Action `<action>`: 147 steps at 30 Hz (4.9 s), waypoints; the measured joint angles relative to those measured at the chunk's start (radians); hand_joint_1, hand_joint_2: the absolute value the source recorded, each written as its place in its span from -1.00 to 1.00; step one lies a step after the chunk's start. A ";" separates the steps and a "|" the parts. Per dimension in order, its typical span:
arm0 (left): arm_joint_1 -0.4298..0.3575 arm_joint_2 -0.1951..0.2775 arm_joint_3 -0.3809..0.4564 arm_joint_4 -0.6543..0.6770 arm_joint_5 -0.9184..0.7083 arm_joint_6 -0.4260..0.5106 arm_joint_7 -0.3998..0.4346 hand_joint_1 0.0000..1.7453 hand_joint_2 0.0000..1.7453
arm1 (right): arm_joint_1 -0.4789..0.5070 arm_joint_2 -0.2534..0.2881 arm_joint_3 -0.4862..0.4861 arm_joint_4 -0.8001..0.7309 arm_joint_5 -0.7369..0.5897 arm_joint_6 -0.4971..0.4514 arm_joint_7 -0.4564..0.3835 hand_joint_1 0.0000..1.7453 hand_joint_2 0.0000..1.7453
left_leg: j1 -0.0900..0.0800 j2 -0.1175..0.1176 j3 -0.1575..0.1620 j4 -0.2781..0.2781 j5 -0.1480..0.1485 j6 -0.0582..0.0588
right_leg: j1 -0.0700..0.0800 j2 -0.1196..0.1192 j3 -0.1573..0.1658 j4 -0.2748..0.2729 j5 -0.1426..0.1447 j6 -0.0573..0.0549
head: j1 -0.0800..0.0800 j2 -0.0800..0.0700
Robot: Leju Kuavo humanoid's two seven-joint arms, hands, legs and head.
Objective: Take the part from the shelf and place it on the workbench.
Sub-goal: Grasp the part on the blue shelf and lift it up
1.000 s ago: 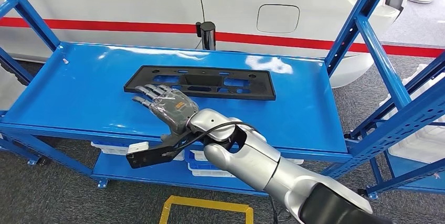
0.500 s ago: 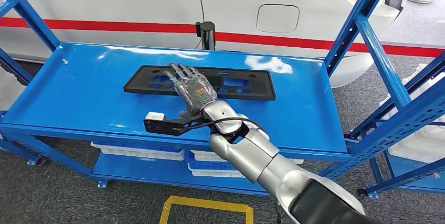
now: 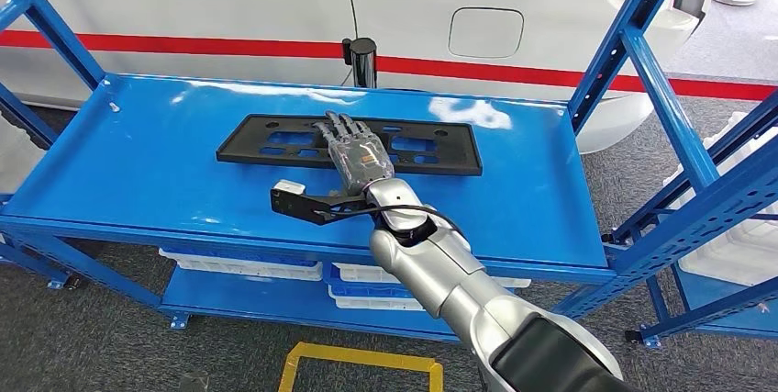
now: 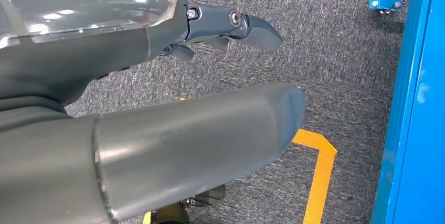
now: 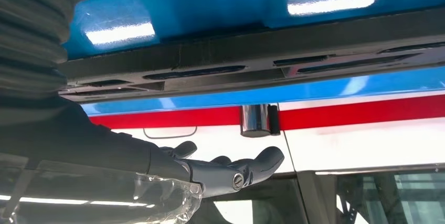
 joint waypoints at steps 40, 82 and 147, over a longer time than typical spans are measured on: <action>0.009 -0.012 0.000 0.000 0.045 0.017 -0.008 -1.00 -1.00 | -0.001 0.111 -0.028 0.139 0.122 0.016 0.049 -0.71 1.00 | 0.000 0.001 0.000 0.000 0.000 0.000 | 0.000 0.000 0.000 0.000 0.000 0.000 | 0.000 0.000; 0.035 -0.014 0.000 0.000 0.054 0.030 -0.035 -1.00 -1.00 | 0.010 0.103 -0.052 0.136 0.269 -0.141 0.065 -1.00 1.00 | 0.000 0.001 0.000 0.000 0.000 0.000 | 0.000 0.000 0.000 0.000 0.000 0.000 | 0.000 0.000; 0.070 -0.018 0.018 0.009 0.093 0.031 -0.050 -1.00 -1.00 | -0.060 0.128 0.075 0.285 0.275 -0.045 0.096 1.00 1.00 | 0.000 0.001 0.001 0.000 0.000 0.000 | 0.000 0.000 0.001 0.000 0.000 0.000 | 0.000 0.000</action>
